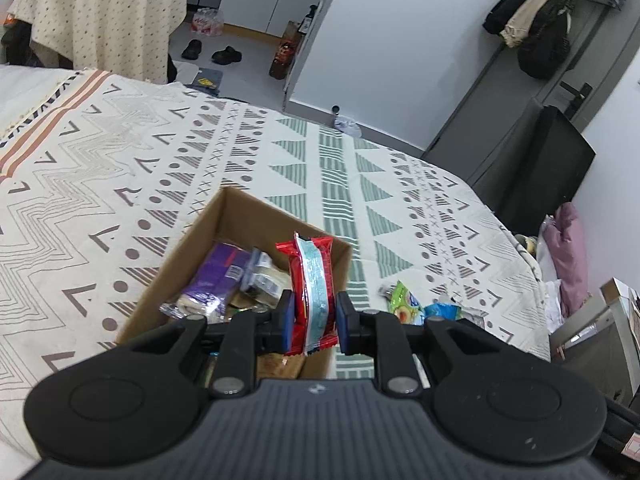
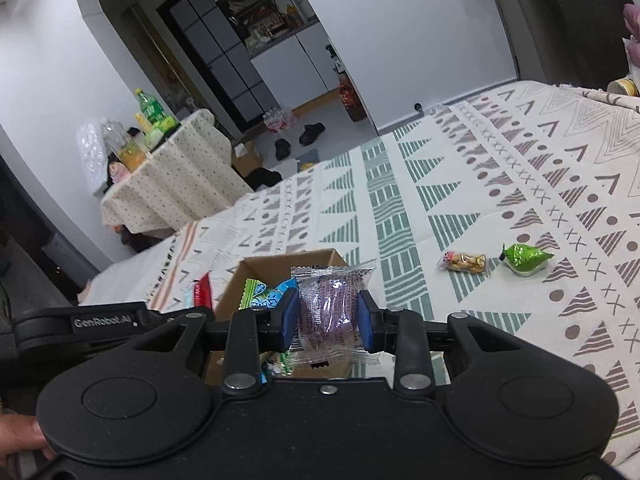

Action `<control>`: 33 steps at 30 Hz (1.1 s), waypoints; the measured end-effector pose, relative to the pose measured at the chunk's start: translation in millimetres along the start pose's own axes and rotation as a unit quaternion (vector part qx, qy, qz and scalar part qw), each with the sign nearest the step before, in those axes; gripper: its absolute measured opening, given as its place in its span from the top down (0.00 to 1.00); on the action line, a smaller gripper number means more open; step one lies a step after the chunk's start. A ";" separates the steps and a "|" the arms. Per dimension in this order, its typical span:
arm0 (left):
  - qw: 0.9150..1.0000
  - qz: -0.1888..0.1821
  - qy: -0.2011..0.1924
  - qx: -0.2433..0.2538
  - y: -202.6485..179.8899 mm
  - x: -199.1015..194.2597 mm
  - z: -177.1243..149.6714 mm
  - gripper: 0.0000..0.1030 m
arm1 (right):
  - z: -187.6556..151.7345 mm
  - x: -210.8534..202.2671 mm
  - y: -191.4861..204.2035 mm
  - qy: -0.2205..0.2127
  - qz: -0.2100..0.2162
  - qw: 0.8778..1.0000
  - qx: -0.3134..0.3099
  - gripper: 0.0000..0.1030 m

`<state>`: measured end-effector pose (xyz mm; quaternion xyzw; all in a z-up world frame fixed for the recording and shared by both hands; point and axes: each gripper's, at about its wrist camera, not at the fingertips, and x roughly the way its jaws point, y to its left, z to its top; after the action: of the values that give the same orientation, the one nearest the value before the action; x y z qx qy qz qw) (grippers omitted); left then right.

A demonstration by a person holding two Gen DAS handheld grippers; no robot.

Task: Organize snacks
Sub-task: 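Carry the red bar and purple packet over the box and open both grippers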

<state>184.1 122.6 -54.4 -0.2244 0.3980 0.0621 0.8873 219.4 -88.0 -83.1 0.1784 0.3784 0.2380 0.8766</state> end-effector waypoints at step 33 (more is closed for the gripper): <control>0.999 0.035 0.029 -0.024 37.4 52.1 6.6 0.33 | 5.7 25.1 -46.9 0.030 -0.006 0.998 0.057 0.64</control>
<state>212.9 155.3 -101.9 -0.2333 0.4296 0.0963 0.8670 252.0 -113.4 -117.0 0.2181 0.4186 0.2163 0.8546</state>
